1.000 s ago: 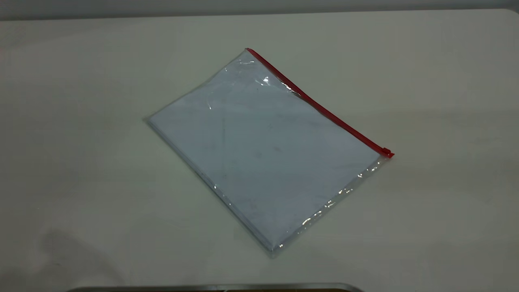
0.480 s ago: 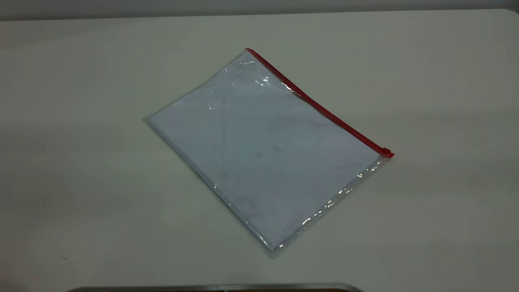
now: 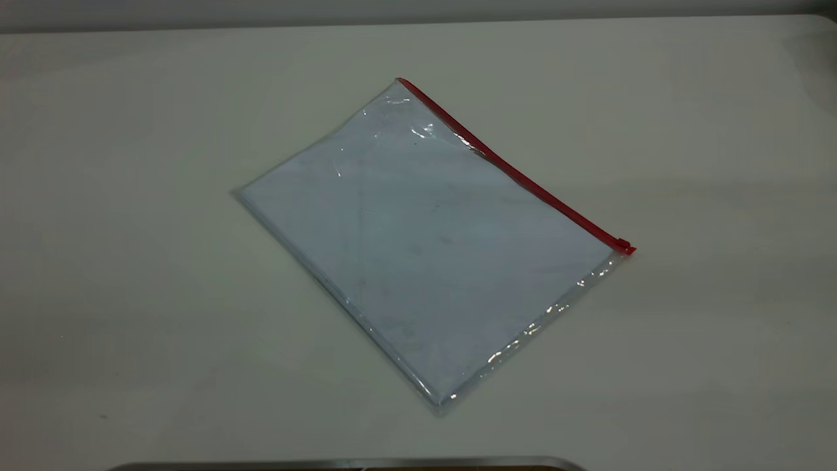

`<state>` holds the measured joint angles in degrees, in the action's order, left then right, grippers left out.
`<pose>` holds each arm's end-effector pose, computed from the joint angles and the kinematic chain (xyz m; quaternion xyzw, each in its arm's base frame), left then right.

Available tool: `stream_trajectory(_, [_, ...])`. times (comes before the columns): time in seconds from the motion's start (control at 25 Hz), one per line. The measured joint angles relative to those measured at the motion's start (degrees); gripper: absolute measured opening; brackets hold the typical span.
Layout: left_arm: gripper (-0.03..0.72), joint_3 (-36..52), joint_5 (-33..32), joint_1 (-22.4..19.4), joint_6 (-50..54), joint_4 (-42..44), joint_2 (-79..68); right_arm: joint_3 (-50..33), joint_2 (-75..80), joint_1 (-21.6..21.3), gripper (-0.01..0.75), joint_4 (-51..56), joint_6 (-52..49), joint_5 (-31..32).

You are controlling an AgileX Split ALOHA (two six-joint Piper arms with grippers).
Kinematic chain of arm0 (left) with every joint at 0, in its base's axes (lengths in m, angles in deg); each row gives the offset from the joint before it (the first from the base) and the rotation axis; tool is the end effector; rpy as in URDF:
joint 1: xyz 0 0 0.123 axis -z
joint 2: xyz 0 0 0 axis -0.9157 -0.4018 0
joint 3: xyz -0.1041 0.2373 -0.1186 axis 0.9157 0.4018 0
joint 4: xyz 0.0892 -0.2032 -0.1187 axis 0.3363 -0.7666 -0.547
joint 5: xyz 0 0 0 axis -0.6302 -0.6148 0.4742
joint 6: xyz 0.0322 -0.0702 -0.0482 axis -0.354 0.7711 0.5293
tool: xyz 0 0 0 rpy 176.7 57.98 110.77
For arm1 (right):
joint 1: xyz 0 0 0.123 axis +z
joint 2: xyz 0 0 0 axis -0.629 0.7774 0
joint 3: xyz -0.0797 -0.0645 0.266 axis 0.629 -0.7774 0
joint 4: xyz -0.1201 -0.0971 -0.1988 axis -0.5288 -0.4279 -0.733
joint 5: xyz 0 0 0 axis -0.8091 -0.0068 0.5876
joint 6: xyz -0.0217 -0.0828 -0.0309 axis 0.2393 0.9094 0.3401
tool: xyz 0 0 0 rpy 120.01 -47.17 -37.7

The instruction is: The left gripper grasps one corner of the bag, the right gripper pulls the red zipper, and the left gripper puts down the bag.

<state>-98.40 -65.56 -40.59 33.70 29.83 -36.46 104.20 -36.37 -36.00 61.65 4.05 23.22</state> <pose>0.0011 -0.0079 0.2692 0.2162 0.8609 -0.1328 0.4411 0.0564 0.0056 0.2567 -0.0565 0.9535 0.0133 0.2957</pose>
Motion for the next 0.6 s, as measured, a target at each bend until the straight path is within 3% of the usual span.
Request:
stream_trajectory(0.08, [0.511,0.0,-0.3,-1.7,0.0,0.0,3.9,-0.1,-1.7,-0.5,0.402,0.0,0.0,0.0])
stream_trajectory(0.12, [0.511,0.0,-0.6,-4.4,0.0,-0.1,4.8,-0.1,-3.0,-1.2,0.402,0.0,0.0,0.0])
stream_trajectory(0.36, [0.511,0.0,-1.2,-24.9,0.1,0.0,5.2,-0.1,-14.2,-3.0,0.402,0.1,0.0,0.3])
stream_trajectory(0.48, [0.511,0.0,-1.2,-29.0,0.1,0.0,5.2,-0.1,-22.4,-3.0,0.402,0.1,0.0,0.6])
stream_trajectory(0.6, [0.511,0.0,-1.2,-29.5,0.1,0.0,5.2,0.1,-25.6,-2.5,0.402,0.1,0.0,1.6])
